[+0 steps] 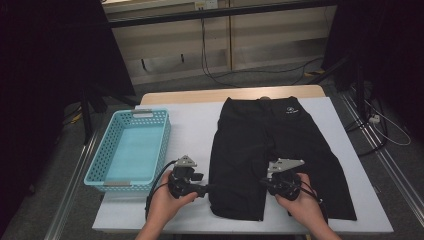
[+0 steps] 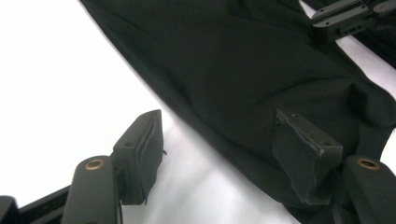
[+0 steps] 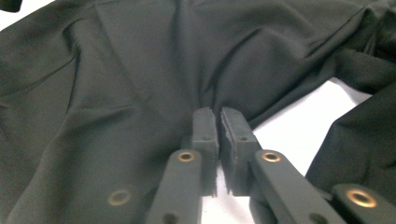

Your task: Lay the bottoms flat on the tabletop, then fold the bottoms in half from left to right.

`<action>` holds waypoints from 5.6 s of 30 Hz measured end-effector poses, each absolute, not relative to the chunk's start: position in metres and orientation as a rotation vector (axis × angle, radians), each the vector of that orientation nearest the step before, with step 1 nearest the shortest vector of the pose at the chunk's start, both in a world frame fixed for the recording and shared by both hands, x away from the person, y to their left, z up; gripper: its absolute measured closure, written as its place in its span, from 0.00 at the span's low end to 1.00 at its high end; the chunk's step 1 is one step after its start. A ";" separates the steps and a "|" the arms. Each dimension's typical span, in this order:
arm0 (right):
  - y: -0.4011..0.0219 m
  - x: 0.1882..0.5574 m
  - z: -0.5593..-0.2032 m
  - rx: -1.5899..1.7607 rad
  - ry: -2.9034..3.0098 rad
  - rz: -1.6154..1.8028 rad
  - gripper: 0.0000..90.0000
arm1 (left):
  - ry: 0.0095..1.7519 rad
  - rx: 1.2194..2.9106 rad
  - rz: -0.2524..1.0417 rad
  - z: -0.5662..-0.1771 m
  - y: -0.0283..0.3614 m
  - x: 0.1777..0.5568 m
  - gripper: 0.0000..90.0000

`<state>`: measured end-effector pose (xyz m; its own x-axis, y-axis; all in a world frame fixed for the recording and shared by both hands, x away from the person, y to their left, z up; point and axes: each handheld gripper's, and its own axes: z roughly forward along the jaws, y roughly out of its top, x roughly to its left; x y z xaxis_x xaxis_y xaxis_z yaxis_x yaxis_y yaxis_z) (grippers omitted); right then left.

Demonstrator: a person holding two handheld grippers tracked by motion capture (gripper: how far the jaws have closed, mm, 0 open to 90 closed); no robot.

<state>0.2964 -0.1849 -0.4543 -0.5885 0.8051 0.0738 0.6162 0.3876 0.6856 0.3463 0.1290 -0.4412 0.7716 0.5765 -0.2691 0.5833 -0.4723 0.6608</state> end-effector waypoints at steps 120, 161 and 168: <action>-0.204 0.297 -0.439 1.286 2.146 1.146 0.22 | 0.938 2.168 0.162 -0.447 0.112 0.369 0.31; -0.198 0.308 -0.437 1.271 2.136 1.140 0.19 | 0.974 2.105 -0.036 -0.432 0.093 0.355 0.99; -0.198 0.315 -0.435 1.283 2.125 1.171 0.19 | 0.996 2.094 -0.017 -0.436 0.101 0.357 0.99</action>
